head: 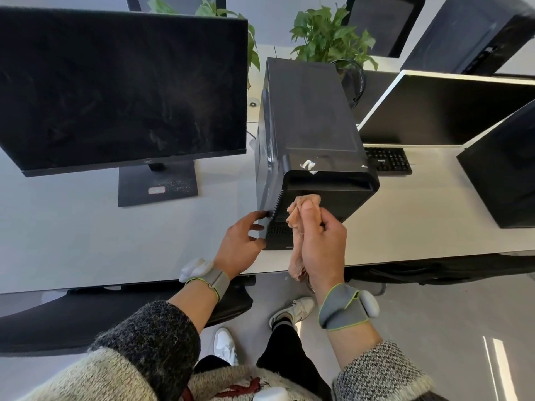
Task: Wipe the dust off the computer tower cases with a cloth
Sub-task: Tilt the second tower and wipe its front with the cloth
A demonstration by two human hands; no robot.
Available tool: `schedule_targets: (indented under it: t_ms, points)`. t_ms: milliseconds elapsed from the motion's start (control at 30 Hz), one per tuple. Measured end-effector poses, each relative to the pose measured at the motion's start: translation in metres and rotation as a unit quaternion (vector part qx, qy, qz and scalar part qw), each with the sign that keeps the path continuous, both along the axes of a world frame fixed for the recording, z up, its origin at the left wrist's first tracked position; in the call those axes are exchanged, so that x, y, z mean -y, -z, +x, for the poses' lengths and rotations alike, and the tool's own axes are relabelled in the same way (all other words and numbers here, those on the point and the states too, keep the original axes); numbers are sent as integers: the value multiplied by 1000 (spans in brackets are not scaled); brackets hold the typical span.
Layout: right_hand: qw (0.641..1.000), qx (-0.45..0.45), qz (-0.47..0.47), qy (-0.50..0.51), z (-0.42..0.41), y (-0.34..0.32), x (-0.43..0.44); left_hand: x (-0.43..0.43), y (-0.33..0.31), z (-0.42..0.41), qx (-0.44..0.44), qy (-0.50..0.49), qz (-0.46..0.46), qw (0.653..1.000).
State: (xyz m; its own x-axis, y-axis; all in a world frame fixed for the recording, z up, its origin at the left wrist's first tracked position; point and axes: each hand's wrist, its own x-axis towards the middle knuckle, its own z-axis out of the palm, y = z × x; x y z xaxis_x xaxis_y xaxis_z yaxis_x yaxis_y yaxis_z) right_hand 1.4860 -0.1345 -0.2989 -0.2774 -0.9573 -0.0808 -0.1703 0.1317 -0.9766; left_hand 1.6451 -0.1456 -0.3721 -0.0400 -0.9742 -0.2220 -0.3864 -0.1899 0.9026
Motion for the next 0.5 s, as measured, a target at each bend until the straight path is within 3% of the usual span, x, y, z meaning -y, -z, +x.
schedule_targets:
  t_ms: [167, 367, 500]
  points:
    - [997, 0, 81, 11, -3, 17, 0, -1, -2, -1, -2, -4, 3, 1000]
    - [999, 14, -37, -1, -6, -12, 1, 0, 0, -1, 3, -2, 1, 1000]
    - [998, 18, 59, 11, -4, 11, 1, -1, -3, -1, 1, -4, 5, 1000]
